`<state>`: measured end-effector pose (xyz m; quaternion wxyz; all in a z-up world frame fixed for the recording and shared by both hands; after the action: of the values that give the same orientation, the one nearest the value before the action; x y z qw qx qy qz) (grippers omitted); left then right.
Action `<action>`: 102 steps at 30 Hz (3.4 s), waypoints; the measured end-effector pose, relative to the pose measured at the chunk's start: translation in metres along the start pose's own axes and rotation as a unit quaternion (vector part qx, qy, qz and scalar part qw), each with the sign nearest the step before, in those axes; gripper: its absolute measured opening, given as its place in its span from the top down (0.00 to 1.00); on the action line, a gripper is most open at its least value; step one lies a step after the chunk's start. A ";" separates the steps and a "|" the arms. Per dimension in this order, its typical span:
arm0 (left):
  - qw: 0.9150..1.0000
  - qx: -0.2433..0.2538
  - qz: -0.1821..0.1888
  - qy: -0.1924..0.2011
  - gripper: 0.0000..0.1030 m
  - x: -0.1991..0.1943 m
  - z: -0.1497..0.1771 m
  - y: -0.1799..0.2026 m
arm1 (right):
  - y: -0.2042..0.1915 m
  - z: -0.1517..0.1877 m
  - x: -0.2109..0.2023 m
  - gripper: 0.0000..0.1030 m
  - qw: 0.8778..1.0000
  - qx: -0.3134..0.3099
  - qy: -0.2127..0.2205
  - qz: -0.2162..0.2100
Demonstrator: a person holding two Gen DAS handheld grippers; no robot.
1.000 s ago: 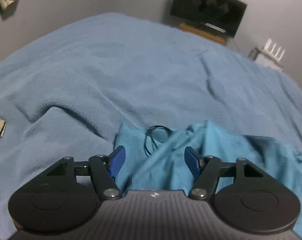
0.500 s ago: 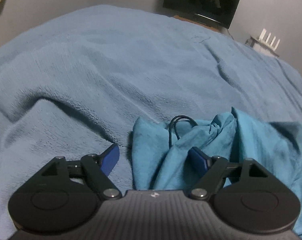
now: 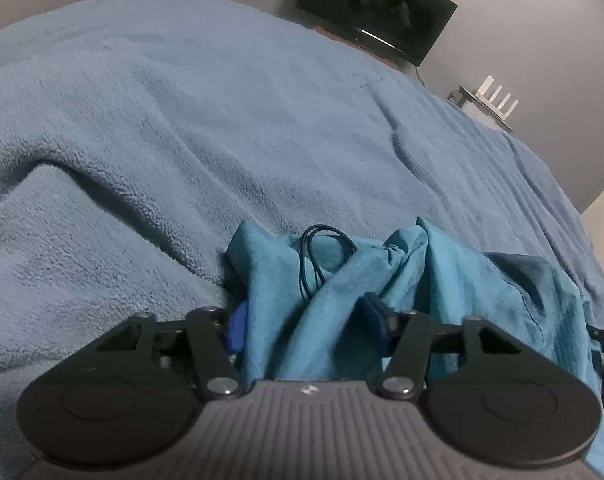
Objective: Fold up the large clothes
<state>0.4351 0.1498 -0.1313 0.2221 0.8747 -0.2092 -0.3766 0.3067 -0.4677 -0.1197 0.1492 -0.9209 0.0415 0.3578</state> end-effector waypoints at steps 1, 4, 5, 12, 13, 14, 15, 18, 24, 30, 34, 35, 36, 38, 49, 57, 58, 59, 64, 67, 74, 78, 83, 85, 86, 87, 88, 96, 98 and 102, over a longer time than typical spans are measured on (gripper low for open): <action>1.000 0.001 -0.001 0.000 0.60 0.000 0.000 0.000 | 0.001 -0.003 0.004 0.11 1.000 0.005 0.000 0.000; 1.000 0.027 -0.009 0.005 0.75 -0.003 0.002 0.009 | -0.004 -0.009 0.009 0.41 1.000 0.018 0.011 -0.017; 0.999 0.045 -0.015 0.007 0.77 -0.004 0.004 0.016 | -0.011 -0.009 0.006 0.55 0.999 0.005 0.020 -0.027; 0.981 0.179 -0.061 0.043 0.95 -0.017 0.018 0.070 | -0.052 -0.004 -0.032 0.92 0.993 -0.076 0.095 0.010; 0.977 0.199 -0.065 0.050 0.95 -0.020 0.020 0.080 | -0.057 -0.004 -0.040 0.93 0.991 -0.077 0.111 0.012; 0.972 0.217 -0.067 0.056 0.95 -0.023 0.022 0.089 | -0.062 -0.005 -0.049 0.94 0.989 -0.078 0.129 0.014; 0.968 0.234 -0.070 0.061 0.96 -0.021 0.020 0.097 | -0.067 -0.006 -0.058 0.94 0.986 -0.082 0.146 0.018; 0.958 0.263 -0.081 0.076 0.97 -0.020 0.014 0.119 | -0.079 -0.009 -0.080 0.95 0.976 -0.101 0.189 0.038; 0.946 0.299 -0.062 0.111 0.97 0.003 -0.031 0.162 | -0.081 -0.033 -0.097 0.96 0.956 -0.086 0.267 0.082; 0.947 0.291 -0.064 0.120 0.95 0.071 -0.083 0.173 | -0.052 -0.072 -0.097 0.93 0.930 -0.057 0.333 0.144; 0.963 0.231 -0.128 0.062 0.88 0.125 -0.089 0.153 | -0.024 -0.084 -0.053 0.52 0.944 -0.005 0.269 0.193; 0.963 0.214 -0.148 0.068 0.88 0.127 -0.087 0.148 | -0.017 -0.082 -0.047 0.52 0.946 -0.001 0.258 0.199; 0.964 0.200 -0.154 0.080 0.80 0.124 -0.086 0.144 | -0.014 -0.079 -0.041 0.52 0.948 -0.005 0.248 0.201; 0.966 0.176 -0.155 0.113 0.59 0.109 -0.076 0.143 | -0.014 -0.076 -0.036 0.52 0.950 -0.021 0.236 0.203; 0.969 0.246 0.013 0.030 0.34 0.104 0.034 0.219 | -0.132 -0.033 -0.029 0.52 0.965 -0.188 0.180 0.033; 0.954 0.292 -0.015 -0.065 0.34 0.128 0.092 0.216 | -0.160 0.009 -0.009 0.52 0.962 -0.234 0.110 0.090; 0.960 0.272 -0.002 -0.062 0.34 0.124 0.089 0.218 | -0.161 0.008 -0.015 0.51 0.965 -0.214 0.121 0.087; 0.965 0.256 0.021 -0.055 0.34 0.119 0.088 0.217 | -0.161 0.005 -0.020 0.52 0.969 -0.199 0.130 0.074; 0.961 0.269 0.030 -0.063 0.34 0.099 0.106 0.224 | -0.191 0.033 -0.058 0.49 0.963 -0.223 0.153 0.009; 0.952 0.300 0.003 -0.069 0.34 0.098 0.113 0.222 | -0.195 0.060 -0.061 0.50 0.960 -0.251 0.118 0.033; 0.953 0.294 -0.035 -0.057 0.34 0.084 0.107 0.206 | -0.150 0.074 -0.084 0.52 0.962 -0.216 0.107 0.128; 0.960 0.271 -0.047 -0.048 0.33 0.069 0.105 0.192 | -0.122 0.074 -0.091 0.38 0.969 -0.151 0.094 0.169; 0.966 0.250 -0.049 -0.043 0.31 0.055 0.105 0.180 | -0.110 0.078 -0.099 0.42 0.972 -0.099 0.102 0.187; 0.966 0.251 -0.050 -0.043 0.31 0.054 0.106 0.180 | -0.120 0.079 -0.108 0.41 0.970 -0.099 0.135 0.177; 0.965 0.252 -0.051 -0.043 0.31 0.056 0.106 0.180 | -0.127 0.079 -0.115 0.42 0.969 -0.101 0.155 0.161; 0.965 0.254 -0.053 -0.043 0.30 0.056 0.106 0.180 | -0.137 0.080 -0.118 0.42 0.969 -0.109 0.170 0.142; 0.964 0.257 -0.055 -0.043 0.29 0.056 0.107 0.180 | -0.148 0.080 -0.120 0.42 0.968 -0.123 0.180 0.126; 0.965 0.251 -0.052 -0.047 0.26 0.052 0.108 0.176 | -0.205 0.112 -0.075 0.40 0.960 -0.247 0.104 0.085; 0.966 0.248 -0.052 -0.047 0.26 0.048 0.108 0.175 | -0.207 0.130 -0.065 0.40 0.947 -0.293 0.080 0.105; 0.978 0.199 -0.060 -0.035 0.21 0.031 0.102 0.162 | -0.209 0.139 -0.081 0.41 0.930 -0.340 0.071 0.119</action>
<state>0.3454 -0.0218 -0.1238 0.0132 0.8986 -0.2346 -0.3706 0.1951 -0.2285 -0.1119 -0.2197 -0.9279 0.0371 0.2990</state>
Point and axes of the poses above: each gripper's, at about its wrist camera, not at the fingertips, and x roughly the way its jaws point, y to its right, z to its underside, the point moved 2 cm from there along x, roughly the way its jaws point, and after that the axes turned 14 degrees about z, right-handed, at the moved point
